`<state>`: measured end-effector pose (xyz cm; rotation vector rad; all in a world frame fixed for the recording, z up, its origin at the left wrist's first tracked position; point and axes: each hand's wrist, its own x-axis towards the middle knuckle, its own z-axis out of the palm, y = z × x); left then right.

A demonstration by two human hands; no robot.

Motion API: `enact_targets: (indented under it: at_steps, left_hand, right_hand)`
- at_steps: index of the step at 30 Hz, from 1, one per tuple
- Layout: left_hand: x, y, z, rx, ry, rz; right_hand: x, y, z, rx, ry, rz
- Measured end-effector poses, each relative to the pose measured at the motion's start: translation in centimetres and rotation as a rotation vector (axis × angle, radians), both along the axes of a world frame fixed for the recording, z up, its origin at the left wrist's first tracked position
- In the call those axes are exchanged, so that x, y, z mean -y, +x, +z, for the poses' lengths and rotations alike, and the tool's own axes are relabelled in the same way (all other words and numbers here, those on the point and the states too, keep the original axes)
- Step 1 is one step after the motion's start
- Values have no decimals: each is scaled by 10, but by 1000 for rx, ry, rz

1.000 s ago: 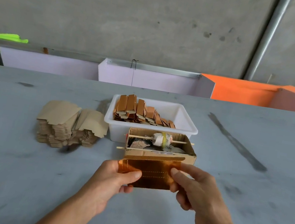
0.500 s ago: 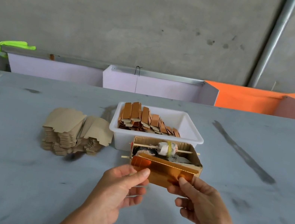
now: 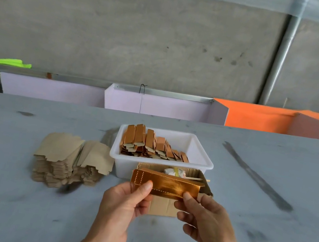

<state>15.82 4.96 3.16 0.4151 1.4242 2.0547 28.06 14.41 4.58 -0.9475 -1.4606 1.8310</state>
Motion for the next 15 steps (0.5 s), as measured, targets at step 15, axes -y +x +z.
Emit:
enact_targets:
  at_steps: [15]
  left_hand:
    - [-3,-2,-3,-70,-33,8]
  right_hand:
    - [-9,1,0,25,8,1]
